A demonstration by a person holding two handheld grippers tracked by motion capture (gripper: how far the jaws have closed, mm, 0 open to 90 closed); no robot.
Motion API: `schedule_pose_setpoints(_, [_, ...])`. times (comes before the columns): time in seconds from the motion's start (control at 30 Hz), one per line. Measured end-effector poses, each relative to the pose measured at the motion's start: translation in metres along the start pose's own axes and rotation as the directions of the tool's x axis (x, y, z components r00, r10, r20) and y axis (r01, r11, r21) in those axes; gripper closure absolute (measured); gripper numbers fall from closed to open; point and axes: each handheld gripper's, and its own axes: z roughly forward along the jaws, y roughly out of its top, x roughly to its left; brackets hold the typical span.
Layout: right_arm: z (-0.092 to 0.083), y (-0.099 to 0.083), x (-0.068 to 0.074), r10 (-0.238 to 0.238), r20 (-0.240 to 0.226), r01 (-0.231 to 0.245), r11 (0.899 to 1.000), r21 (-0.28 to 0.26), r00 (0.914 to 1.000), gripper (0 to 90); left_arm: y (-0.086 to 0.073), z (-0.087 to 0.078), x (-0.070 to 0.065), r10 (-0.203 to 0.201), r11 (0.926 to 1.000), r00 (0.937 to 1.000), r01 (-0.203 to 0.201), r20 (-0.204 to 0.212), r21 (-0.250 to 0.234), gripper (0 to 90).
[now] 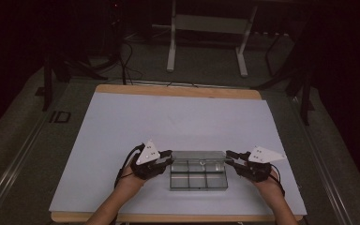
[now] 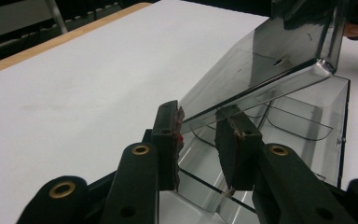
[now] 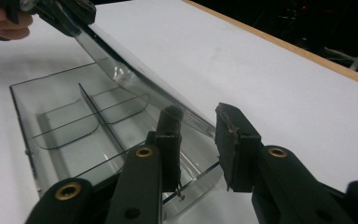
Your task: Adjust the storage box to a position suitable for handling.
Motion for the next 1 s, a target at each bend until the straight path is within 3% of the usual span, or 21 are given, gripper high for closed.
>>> schedule_pose_setpoints(0.6, [0.015,0.007,-0.01,0.042,0.073,-0.04,0.999,-0.026,0.9964,74.1,0.01,0.016,0.008,-0.04,0.9988,0.9957,0.037,-0.084,-0.03,73.9])
schedule_pose_setpoints(1.0, [0.029,0.008,-0.013,0.086,0.105,-0.083,0.996,-0.028,0.9907,72.8,0.009,0.023,0.016,-0.091,0.9953,0.9913,0.087,-0.095,-0.044,75.7])
